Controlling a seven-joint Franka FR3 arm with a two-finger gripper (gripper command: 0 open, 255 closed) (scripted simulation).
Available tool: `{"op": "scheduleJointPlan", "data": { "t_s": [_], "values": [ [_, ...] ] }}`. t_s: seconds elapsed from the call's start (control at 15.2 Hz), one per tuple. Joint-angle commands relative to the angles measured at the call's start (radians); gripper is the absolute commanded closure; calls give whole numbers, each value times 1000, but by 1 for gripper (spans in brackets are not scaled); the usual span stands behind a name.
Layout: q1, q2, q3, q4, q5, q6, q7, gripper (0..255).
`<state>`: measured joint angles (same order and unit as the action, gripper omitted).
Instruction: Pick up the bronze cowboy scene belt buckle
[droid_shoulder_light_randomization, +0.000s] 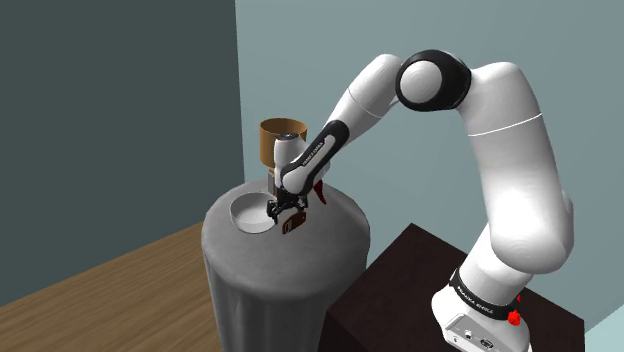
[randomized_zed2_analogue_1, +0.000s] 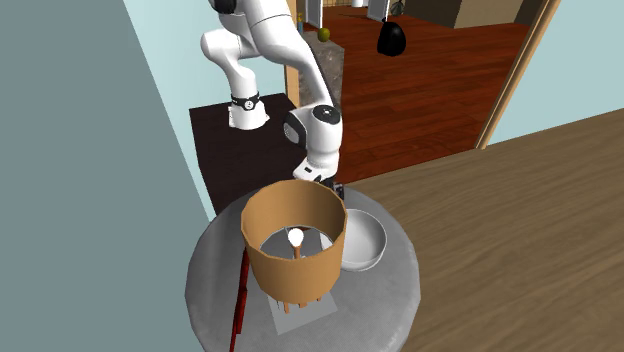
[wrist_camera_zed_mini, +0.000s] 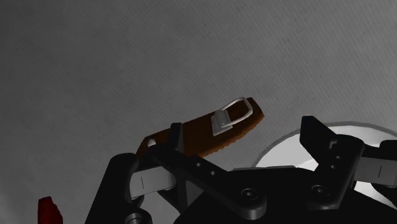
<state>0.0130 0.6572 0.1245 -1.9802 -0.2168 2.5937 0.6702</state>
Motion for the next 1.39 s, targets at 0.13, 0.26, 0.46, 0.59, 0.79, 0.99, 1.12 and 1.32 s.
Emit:
{"op": "scheduleJointPlan", "data": {
  "t_s": [0.13, 0.26, 0.46, 0.59, 0.79, 0.99, 1.12, 1.32],
  "values": [
    [10, 59, -12, 23, -11, 37, 10, 0],
    [10, 59, -12, 23, -11, 37, 9, 0],
    [9, 59, -12, 23, -10, 36, 9, 255],
    [9, 59, -12, 23, -10, 36, 9, 255],
    [9, 59, -12, 23, -10, 36, 9, 255],
    [8, 47, -10, 18, -9, 29, 8, 255],
    [4, 22, -5, 9, -4, 14, 4, 255],
    [-2, -14, 3, -3, 3, -11, -1, 255]
  ]
}}
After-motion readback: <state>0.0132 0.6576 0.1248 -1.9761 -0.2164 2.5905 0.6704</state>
